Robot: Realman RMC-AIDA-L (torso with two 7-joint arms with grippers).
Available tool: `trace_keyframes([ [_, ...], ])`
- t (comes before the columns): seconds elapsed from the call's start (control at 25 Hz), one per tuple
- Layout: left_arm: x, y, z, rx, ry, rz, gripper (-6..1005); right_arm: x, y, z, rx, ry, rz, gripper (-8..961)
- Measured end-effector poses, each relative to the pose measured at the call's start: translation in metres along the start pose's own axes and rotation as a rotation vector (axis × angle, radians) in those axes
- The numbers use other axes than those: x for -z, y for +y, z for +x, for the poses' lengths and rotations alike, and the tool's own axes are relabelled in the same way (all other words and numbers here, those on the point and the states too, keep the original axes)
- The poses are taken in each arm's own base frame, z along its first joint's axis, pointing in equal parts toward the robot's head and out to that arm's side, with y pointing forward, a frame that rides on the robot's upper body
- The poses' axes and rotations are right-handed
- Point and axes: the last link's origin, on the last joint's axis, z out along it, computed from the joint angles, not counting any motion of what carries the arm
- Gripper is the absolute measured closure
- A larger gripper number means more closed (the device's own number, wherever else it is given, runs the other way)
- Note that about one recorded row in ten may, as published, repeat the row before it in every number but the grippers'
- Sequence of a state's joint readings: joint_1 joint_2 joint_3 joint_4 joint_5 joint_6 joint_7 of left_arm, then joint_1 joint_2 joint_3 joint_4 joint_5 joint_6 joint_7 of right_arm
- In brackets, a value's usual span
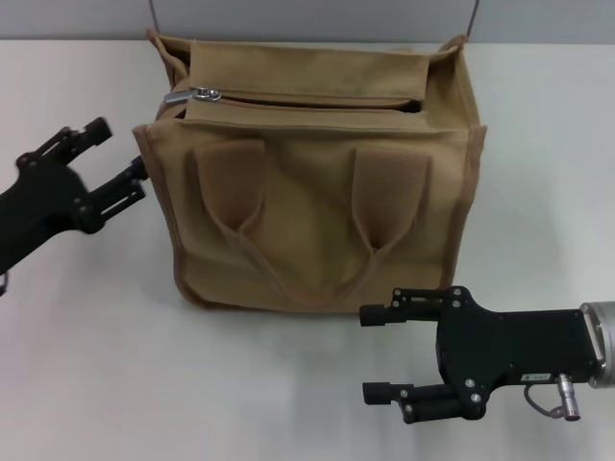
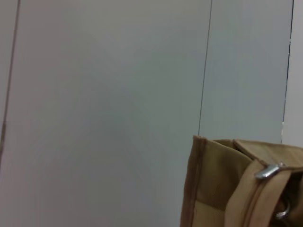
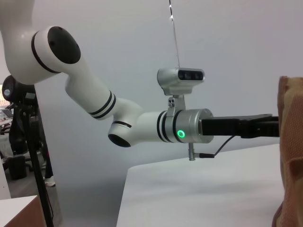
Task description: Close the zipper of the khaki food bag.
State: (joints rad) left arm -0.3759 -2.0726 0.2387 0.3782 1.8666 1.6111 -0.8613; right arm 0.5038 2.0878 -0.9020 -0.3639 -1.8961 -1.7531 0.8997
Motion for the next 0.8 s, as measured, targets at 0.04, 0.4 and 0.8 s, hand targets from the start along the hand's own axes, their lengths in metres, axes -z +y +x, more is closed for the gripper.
trace_keyframes([
  [0.04,-0.006,0.004,0.001,0.03,0.02,-0.02,226,0.0,0.0,0.0,-0.001,-0.001,0.0,212],
  [0.4,-0.016,0.009,0.009,0.072,0.094,-0.049,227,-0.004,0.003,0.002,0.011,-0.023,0.001,212],
  [0.8,-0.017,0.004,0.013,0.142,0.169,0.022,227,-0.006,0.003,0.002,0.031,-0.058,0.031,212],
])
